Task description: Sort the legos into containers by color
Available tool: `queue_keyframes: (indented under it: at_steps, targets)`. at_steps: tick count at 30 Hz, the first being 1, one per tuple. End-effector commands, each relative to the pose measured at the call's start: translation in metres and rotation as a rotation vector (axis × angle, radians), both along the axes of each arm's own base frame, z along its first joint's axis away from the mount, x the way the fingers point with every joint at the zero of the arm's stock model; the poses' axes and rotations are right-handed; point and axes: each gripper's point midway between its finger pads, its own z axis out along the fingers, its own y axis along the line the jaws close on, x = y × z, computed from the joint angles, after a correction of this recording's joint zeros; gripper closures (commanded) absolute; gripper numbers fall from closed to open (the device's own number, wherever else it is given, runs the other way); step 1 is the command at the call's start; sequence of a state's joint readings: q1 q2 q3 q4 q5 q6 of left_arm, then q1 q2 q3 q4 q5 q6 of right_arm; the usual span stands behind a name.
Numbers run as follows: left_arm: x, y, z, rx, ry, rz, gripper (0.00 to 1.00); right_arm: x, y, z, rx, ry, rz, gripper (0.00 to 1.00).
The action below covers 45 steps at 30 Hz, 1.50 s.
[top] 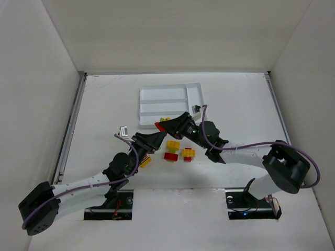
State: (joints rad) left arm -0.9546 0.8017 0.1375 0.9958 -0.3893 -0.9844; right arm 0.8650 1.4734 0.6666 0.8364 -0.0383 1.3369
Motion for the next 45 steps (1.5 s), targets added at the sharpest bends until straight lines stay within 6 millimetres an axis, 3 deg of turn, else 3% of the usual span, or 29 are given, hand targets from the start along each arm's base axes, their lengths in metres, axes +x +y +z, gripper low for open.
queue_keyframes:
  at_steps: [1,10,20,25,31,39,45]
  targets:
    - [0.001,0.002,0.022,-0.062,-0.050,0.013,0.43,-0.006,0.004,0.043,0.135,-0.066,0.023,0.63]
    - [0.007,0.008,0.031,-0.086,-0.073,0.060,0.46,-0.013,0.009,0.040,0.142,-0.055,0.046,0.63]
    - [0.010,0.008,0.043,-0.103,-0.099,0.066,0.72,-0.014,0.011,0.030,0.131,-0.034,0.048,0.62]
    - [0.007,0.007,0.042,-0.102,-0.101,0.054,0.80,-0.013,0.009,0.028,0.121,-0.041,0.037,0.51]
    - [0.003,0.010,0.038,-0.107,-0.096,0.054,0.82,-0.012,0.002,0.034,0.102,-0.096,0.009,0.35]
    - [0.001,0.010,0.037,-0.108,-0.095,0.046,0.83,-0.007,-0.004,0.029,0.095,-0.094,-0.008,0.31]
    - [0.000,0.009,0.033,-0.110,-0.086,0.041,0.83,-0.008,-0.007,0.042,0.098,-0.156,0.005,0.29]
